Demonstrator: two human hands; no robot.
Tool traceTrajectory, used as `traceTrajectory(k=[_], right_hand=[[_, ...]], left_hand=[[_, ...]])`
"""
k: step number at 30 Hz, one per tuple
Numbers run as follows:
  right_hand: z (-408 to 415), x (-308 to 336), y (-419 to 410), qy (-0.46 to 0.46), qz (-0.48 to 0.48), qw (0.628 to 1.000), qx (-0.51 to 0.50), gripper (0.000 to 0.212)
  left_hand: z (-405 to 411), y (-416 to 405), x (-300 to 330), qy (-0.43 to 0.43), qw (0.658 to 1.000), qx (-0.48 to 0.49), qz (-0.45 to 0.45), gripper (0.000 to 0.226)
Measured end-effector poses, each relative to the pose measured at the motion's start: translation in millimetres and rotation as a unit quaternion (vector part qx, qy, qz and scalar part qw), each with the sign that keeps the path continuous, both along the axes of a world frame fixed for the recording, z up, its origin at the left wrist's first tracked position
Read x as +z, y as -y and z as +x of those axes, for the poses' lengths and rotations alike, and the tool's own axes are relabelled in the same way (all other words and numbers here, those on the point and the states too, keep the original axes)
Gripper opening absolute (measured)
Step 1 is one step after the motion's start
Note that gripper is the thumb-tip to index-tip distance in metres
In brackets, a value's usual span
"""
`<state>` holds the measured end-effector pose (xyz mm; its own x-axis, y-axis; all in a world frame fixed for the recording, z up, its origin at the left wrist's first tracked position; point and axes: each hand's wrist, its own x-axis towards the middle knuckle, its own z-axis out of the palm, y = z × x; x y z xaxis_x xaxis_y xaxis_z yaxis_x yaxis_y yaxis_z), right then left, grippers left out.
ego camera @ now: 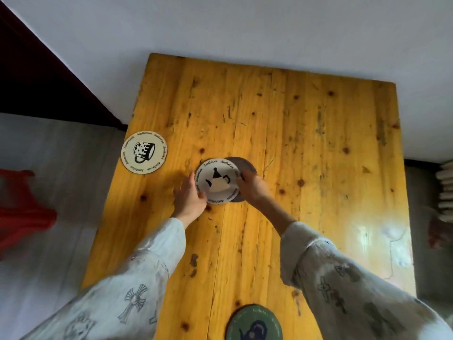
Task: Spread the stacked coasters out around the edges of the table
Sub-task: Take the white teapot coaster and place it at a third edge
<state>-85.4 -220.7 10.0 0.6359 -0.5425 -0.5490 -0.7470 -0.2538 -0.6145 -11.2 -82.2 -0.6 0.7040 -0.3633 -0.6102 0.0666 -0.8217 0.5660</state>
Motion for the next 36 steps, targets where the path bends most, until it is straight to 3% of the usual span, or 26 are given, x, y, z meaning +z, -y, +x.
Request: traceTrajectory(k=[4, 8, 10, 14, 18, 20, 30, 36], right_hand=[[4.2, -3.4, -8.3, 0.035, 0.031, 0.997, -0.068, 0.029], [0.8, 0.4, -9.8, 0.046, 0.101, 0.980, -0.167, 0.030], [-4.3, 2.1, -11.2, 0.024, 0.117, 0.973, -0.195, 0.023], [-29.2, 9.8, -20.8, 0.013, 0.163, 0.948, -0.273, 0.026], [-75.0, 34.5, -40.9, 0.045, 0.233, 0.910, -0.340, 0.008], [-102.2, 47.5, -51.4, 0.066, 0.254, 0.895, -0.361, 0.017], [-236.6, 95.9, -73.5, 0.120, 0.221, 0.876, -0.411, 0.021], [-335.4, 130.5, -61.1, 0.184, 0.206, 0.848, -0.452, 0.020]], left_hand=[[-15.2, 7.9, -2.4, -0.036, 0.995, 0.049, -0.081, 0.069], [-7.5, 7.4, 4.5, -0.089, 0.960, 0.233, -0.126, 0.052], [-4.3, 3.6, 8.7, -0.097, 0.952, 0.256, -0.136, 0.047], [-14.6, -11.2, 22.2, -0.100, 0.960, 0.216, -0.148, 0.041], [-40.2, -36.3, 44.5, -0.151, 0.961, 0.161, -0.166, 0.036], [-56.3, -47.3, 56.3, -0.165, 0.962, 0.134, -0.172, 0.035], [-158.6, -52.4, 102.9, -0.184, 0.961, 0.027, -0.206, 0.029], [-236.6, -12.6, 139.7, -0.171, 0.954, -0.080, -0.231, 0.029]])
